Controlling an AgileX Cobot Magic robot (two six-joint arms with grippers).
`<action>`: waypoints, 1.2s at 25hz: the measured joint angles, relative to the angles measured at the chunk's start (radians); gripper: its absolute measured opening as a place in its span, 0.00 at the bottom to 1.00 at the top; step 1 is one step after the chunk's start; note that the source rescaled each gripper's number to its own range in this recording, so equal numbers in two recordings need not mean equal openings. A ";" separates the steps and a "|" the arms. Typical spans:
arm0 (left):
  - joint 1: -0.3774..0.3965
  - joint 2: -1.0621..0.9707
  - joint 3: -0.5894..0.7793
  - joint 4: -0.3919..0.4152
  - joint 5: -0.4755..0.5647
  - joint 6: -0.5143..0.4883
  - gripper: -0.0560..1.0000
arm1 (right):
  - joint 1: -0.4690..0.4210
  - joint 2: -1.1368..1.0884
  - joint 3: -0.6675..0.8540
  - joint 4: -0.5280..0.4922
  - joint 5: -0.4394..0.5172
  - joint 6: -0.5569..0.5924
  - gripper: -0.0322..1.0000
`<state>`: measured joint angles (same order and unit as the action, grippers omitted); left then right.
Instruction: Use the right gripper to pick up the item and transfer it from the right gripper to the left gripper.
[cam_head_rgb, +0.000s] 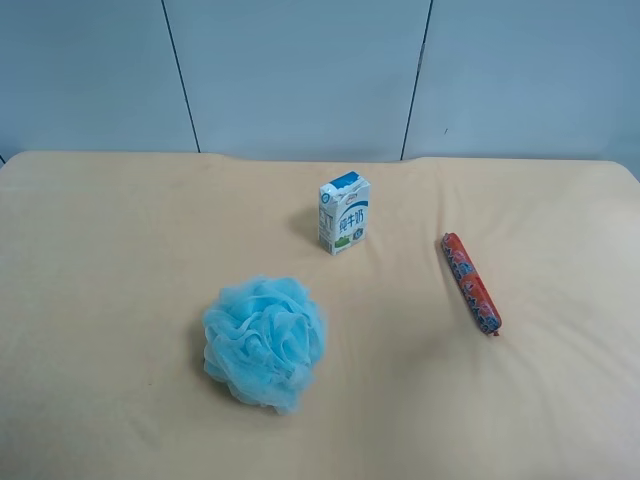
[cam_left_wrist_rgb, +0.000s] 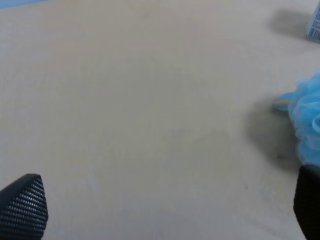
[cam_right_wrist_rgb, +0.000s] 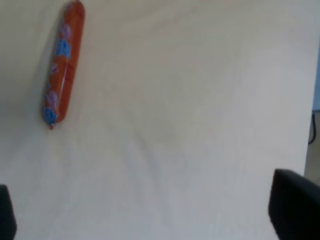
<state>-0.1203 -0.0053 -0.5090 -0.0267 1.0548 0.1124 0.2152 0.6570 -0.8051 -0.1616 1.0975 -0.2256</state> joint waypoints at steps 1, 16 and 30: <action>0.000 0.000 0.000 0.000 0.000 0.000 1.00 | 0.021 0.040 -0.018 -0.006 0.000 0.000 1.00; 0.000 0.000 0.000 0.000 0.000 0.000 1.00 | 0.044 0.398 -0.068 0.090 -0.079 0.326 0.86; 0.000 0.000 0.000 0.000 0.000 0.000 1.00 | 0.044 0.551 0.095 0.092 -0.319 0.411 0.84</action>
<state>-0.1203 -0.0053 -0.5090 -0.0267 1.0548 0.1124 0.2588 1.2076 -0.7097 -0.0695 0.7784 0.1851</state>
